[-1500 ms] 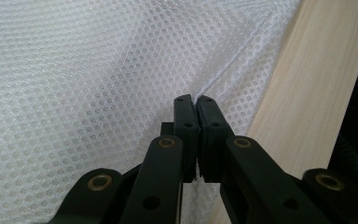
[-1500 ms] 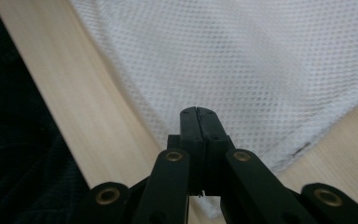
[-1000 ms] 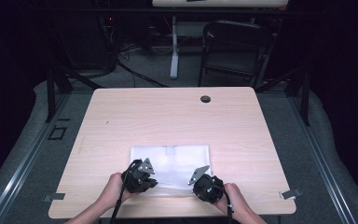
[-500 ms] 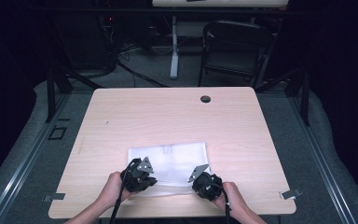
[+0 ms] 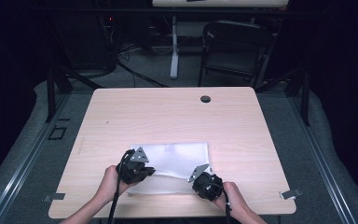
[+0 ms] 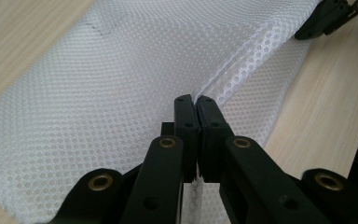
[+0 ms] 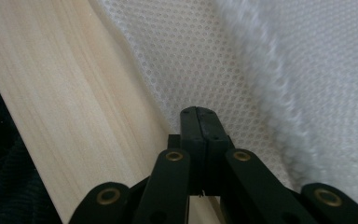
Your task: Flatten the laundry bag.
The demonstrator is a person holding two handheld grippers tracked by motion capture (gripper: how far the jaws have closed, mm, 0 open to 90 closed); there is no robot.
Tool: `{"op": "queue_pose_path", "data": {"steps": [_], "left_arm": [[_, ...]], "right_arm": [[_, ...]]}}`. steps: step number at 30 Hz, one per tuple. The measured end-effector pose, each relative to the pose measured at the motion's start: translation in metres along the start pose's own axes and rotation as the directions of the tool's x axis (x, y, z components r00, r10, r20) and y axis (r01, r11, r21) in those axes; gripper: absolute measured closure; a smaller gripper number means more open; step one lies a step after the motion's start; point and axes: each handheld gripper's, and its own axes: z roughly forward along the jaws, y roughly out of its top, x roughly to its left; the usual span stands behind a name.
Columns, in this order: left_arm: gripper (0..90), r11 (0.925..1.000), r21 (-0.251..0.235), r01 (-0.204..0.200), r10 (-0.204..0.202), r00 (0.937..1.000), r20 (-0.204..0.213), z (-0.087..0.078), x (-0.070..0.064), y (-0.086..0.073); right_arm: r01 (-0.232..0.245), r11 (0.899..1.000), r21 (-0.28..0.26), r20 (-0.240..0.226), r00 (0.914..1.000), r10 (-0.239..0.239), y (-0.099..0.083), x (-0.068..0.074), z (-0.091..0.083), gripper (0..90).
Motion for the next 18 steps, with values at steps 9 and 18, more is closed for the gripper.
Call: {"op": "queue_pose_path", "data": {"steps": [9,18], "left_arm": [[88.1,0.9986,-0.044,0.030,-0.032,0.9992,-0.025,-0.013,0.008,0.011],[88.1,0.9966,-0.067,0.047,-0.051,0.9972,-0.056,-0.020,0.019,0.025]], "right_arm": [[0.004,1.000,0.002,-0.002,1.0000,-0.004,0.000,0.000,0.000,90.0],[0.000,1.000,-0.002,-0.014,0.9999,0.000,0.000,-0.002,0.000,90.0]]}}
